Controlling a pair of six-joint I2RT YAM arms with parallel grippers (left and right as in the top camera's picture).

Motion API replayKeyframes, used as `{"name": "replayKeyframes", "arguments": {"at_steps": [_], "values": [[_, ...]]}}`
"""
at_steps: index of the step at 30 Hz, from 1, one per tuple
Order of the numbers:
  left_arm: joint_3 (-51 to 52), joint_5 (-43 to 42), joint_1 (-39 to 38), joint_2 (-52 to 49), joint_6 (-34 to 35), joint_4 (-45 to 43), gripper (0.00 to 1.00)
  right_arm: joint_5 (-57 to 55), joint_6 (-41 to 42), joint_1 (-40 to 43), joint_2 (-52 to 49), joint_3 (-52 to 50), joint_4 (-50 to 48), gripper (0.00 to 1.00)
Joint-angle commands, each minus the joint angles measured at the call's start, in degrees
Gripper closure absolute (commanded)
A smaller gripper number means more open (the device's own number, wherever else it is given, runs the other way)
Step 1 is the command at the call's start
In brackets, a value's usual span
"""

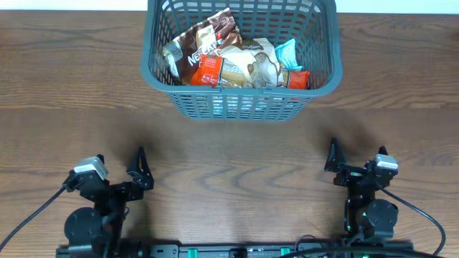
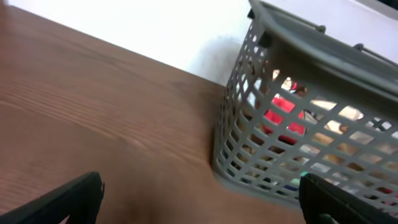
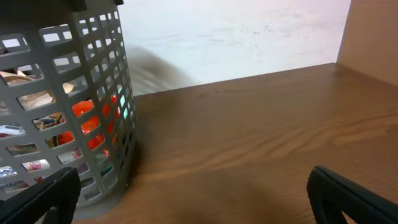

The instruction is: Pack container

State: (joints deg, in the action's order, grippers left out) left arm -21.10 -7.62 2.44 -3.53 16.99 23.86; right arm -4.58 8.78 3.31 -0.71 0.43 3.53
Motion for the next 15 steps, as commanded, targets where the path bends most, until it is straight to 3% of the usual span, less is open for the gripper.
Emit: {"name": "replayKeyframes", "arguments": {"at_steps": [1, 8, 15], "values": [[2.9, -0.7, -0.3, 1.5, 0.1, -2.2, 0.01, -0.6, 0.9, 0.5, 0.3, -0.1, 0.2, 0.01], [7.1, -0.7, -0.3, 1.9, -5.9, -8.6, 0.01, -0.6, 0.8, 0.5, 0.3, -0.1, 0.2, 0.01], [8.9, -0.7, -0.5, 1.9, -17.3, -10.7, 0.01, -0.6, 0.8, 0.5, 0.3, -0.1, 0.2, 0.01]]}}
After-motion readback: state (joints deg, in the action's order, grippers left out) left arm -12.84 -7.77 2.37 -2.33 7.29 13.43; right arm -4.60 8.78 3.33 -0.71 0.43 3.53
